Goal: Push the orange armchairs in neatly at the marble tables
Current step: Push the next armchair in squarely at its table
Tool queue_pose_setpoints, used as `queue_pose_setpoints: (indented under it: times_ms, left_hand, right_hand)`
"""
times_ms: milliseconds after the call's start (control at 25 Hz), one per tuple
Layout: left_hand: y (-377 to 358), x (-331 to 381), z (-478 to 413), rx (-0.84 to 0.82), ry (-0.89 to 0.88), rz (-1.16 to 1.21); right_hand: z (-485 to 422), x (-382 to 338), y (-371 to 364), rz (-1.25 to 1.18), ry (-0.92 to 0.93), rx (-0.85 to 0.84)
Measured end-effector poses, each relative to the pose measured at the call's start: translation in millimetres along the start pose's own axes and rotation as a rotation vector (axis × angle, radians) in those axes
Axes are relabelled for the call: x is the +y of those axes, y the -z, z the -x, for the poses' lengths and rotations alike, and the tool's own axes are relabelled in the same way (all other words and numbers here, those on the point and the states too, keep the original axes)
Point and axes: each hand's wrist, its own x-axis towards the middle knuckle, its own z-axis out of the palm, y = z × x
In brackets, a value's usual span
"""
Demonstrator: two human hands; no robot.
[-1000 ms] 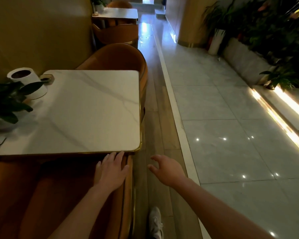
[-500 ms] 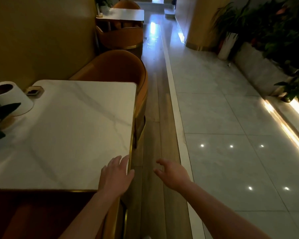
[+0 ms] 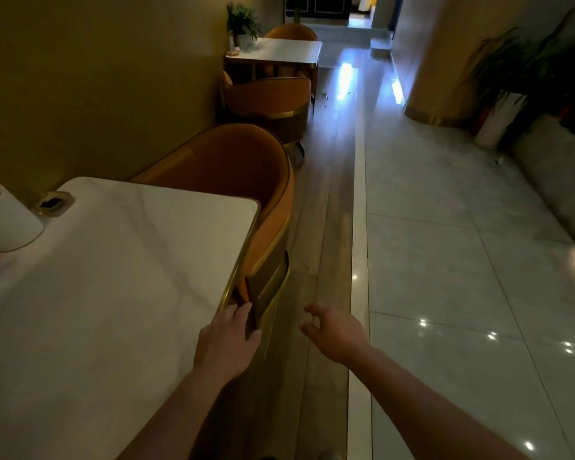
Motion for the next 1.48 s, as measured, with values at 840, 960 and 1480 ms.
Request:
queue_pose_setpoints:
  times_ms: [840,960,1480]
  left_hand:
    - [55,135,-406,0.048,0.146,0.083]
    - [60,145,-455,0.062,0.180,0.086]
    - [72,207,-682,0.186,0.612,0.167]
  right_hand:
    - [-416,97,201,0.076,0.152,-0.091]
    - [-473,103,218,0.085,0.178,-0.125]
    - [-761,120,311,0.243,0.516,-0.390]
